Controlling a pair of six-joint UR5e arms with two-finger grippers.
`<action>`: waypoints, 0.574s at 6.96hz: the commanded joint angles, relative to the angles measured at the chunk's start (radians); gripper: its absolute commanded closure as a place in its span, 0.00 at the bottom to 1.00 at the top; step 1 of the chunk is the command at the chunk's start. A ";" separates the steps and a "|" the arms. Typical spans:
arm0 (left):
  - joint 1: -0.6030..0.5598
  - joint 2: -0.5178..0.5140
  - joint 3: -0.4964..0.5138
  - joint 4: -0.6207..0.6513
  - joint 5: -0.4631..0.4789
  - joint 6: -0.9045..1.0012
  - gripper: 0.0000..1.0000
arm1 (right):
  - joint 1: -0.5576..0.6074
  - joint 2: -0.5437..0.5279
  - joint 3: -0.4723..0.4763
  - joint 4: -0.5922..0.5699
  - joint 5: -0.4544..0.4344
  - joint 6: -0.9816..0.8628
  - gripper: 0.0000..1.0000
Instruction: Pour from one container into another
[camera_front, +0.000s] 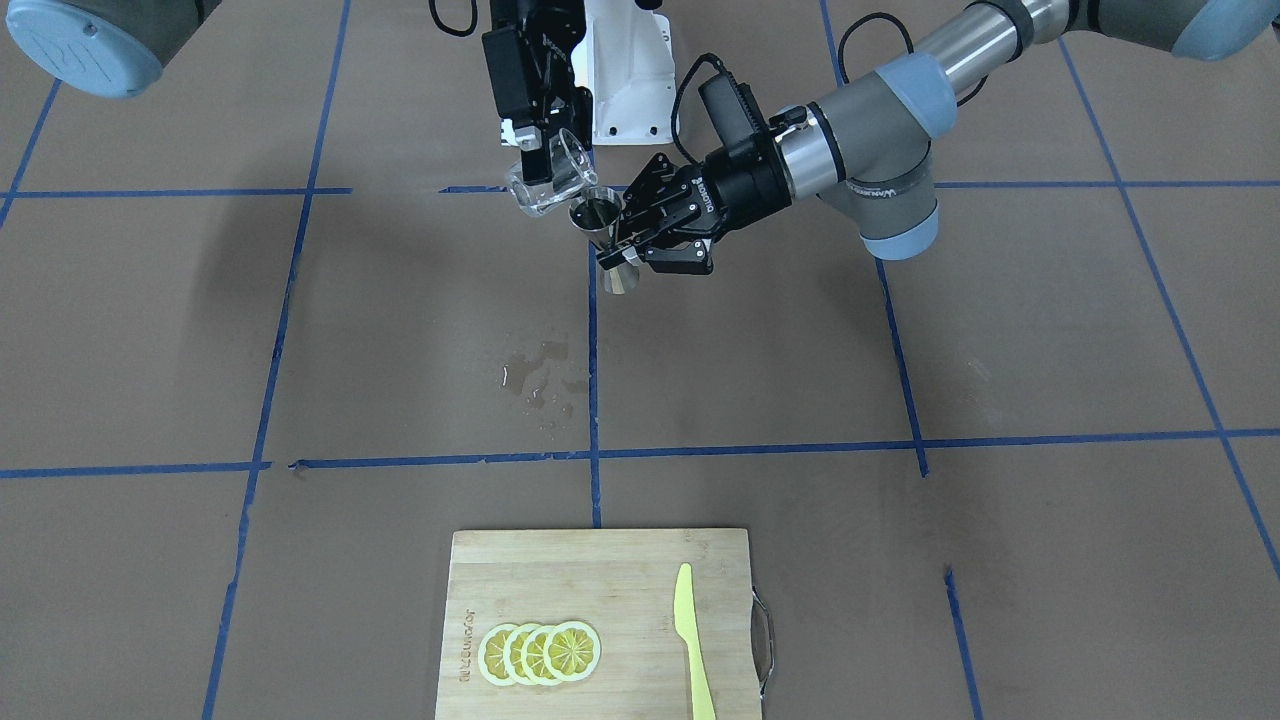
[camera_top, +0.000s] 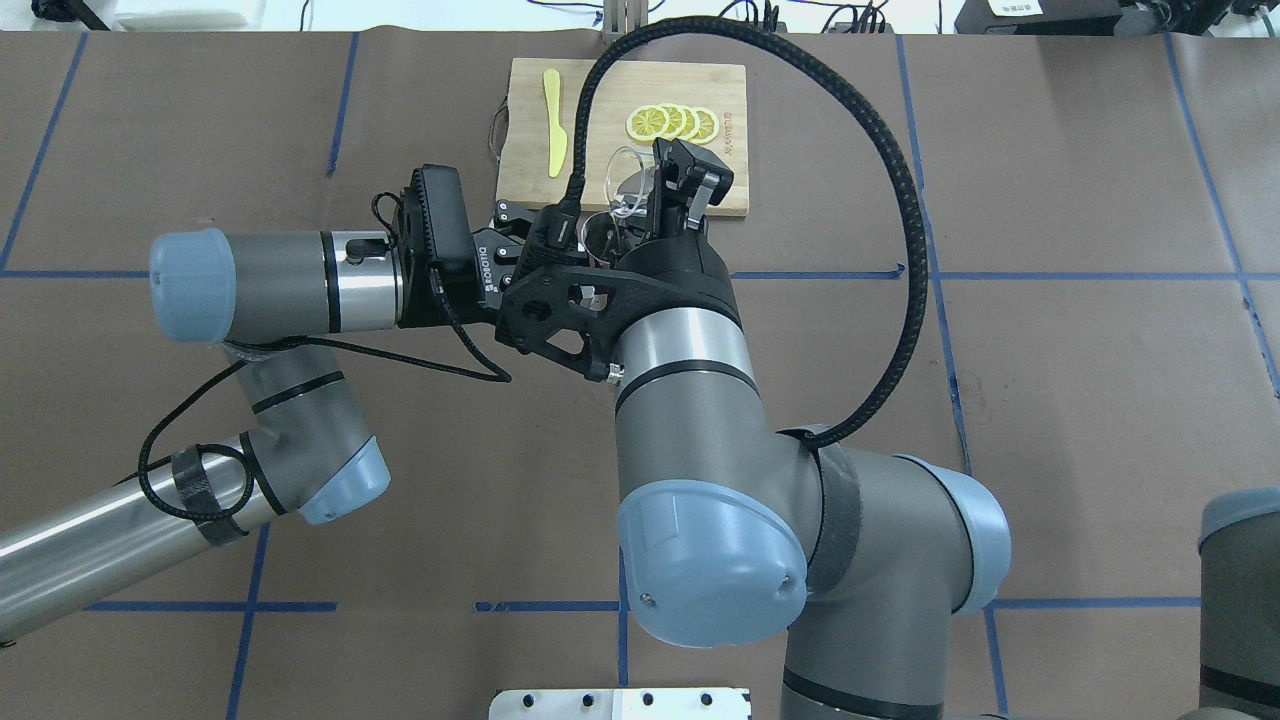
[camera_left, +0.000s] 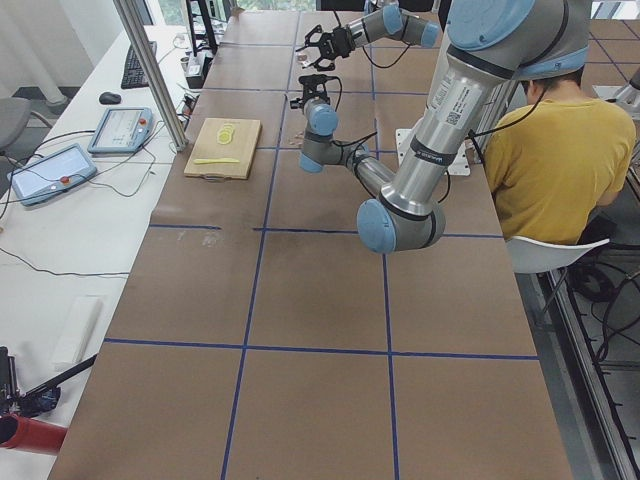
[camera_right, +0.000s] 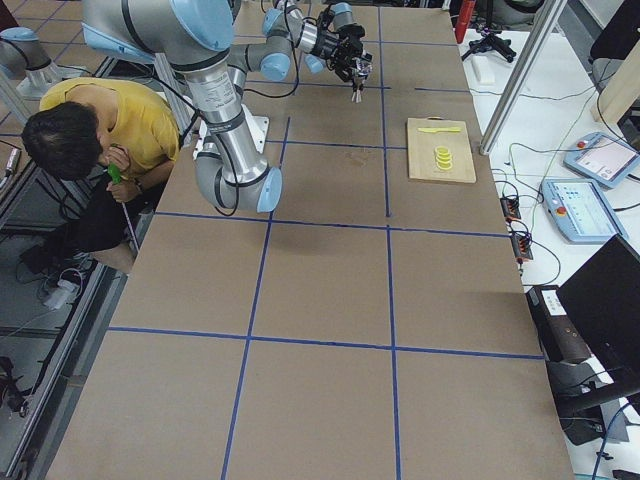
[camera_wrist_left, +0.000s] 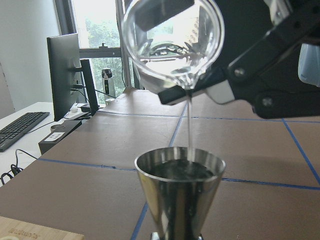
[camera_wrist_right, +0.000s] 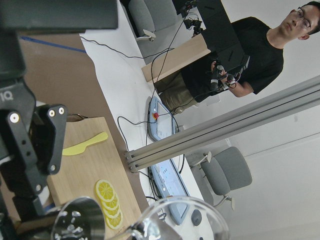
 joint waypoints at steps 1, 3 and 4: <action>0.000 0.002 -0.001 0.000 0.000 -0.001 1.00 | 0.007 -0.005 0.006 0.127 0.074 0.113 1.00; 0.000 0.002 -0.002 -0.002 0.000 -0.001 1.00 | 0.018 -0.023 0.017 0.201 0.119 0.255 1.00; 0.000 0.003 -0.003 -0.002 0.000 -0.001 1.00 | 0.027 -0.037 0.055 0.201 0.145 0.366 1.00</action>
